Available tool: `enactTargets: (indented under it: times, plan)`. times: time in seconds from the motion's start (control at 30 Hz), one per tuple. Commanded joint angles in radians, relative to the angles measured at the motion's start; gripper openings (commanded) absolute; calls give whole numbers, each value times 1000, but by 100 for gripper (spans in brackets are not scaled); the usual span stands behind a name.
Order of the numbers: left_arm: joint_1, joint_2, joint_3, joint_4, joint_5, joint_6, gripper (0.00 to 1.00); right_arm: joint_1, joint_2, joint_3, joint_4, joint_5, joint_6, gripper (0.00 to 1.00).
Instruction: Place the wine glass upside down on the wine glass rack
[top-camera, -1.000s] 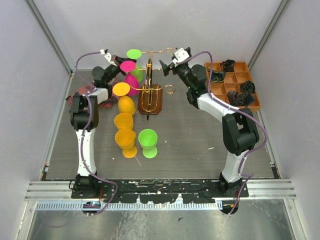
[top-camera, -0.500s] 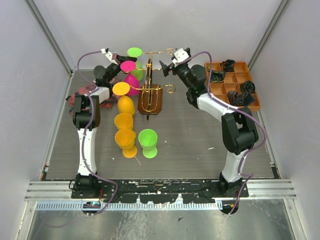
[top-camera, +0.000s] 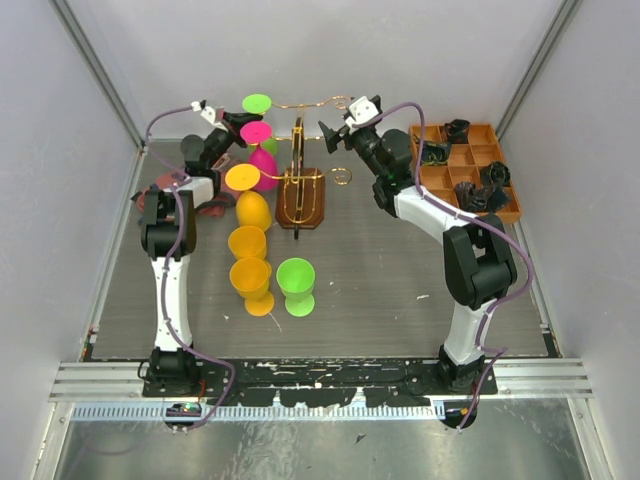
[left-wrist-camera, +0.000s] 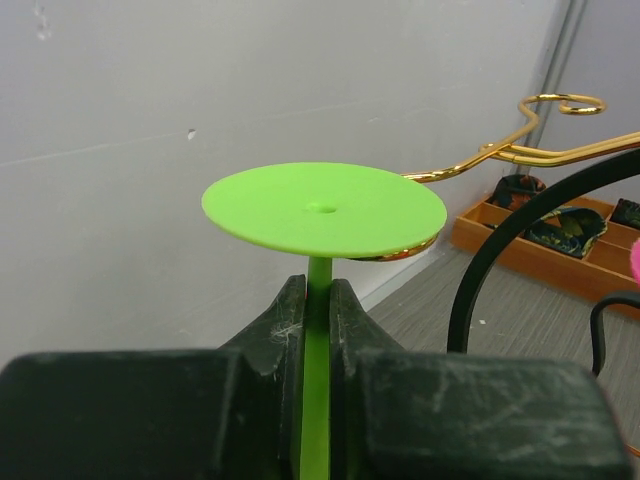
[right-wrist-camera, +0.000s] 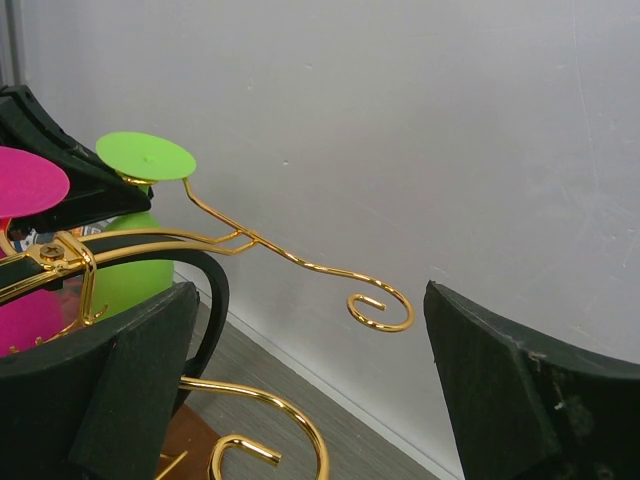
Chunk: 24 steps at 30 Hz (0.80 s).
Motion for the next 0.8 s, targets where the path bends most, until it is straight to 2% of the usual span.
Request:
enactTargets:
  times: [0.0, 0.2, 0.3, 0.57, 0.77]
  plan:
    - [22, -49, -69, 42, -26, 26, 13, -4, -4, 48, 42, -10, 8, 100]
    - [22, -90, -124, 71, 12, 23, 15, -4, -11, 45, 47, -7, 5, 100]
    - [22, -107, -142, 73, 36, 22, 22, -4, -12, 43, 47, -5, 4, 100]
    - [16, -145, -160, 60, 122, 19, 31, -6, -8, 39, 54, -6, 7, 100]
    - [17, -143, -165, 57, 116, 25, 45, -5, -10, 34, 59, -7, 10, 100]
